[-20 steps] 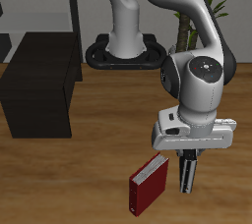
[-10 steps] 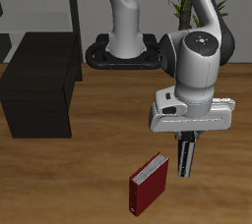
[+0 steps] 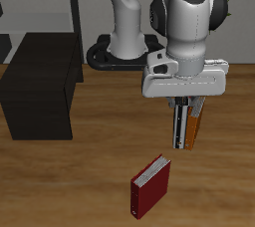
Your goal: Place the striped book in the top region of the shelf
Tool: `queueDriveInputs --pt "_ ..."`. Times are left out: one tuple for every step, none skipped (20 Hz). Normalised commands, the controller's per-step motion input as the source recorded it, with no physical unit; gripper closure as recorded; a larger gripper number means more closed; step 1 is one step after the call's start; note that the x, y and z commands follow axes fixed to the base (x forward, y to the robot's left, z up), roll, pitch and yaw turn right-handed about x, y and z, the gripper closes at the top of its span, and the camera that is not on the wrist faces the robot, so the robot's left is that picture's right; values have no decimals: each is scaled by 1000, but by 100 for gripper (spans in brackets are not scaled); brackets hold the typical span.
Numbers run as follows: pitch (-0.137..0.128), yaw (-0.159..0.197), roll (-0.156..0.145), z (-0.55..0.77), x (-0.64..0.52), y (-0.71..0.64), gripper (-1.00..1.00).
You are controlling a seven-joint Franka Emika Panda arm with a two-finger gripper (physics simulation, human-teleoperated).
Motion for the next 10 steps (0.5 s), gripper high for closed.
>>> queueDriveInputs --pt "-97 -16 84 573 -543 -135 100" --pt "-41 8 10 274 -141 -73 100" --pt "-24 -68 -89 742 -779 -507 100" --pt "-48 -57 62 527 -574 -144 100" --pt "-94 67 80 507 -582 -177 100" --pt "0 0 0 14 68 17 100" --pt "0 0 0 0 0 0 100" --pt "-94 -10 33 1104 -1520 -685 100" --pt "-67 28 -35 450 -598 -294 100" --pt "0 0 0 24 118 26 100"
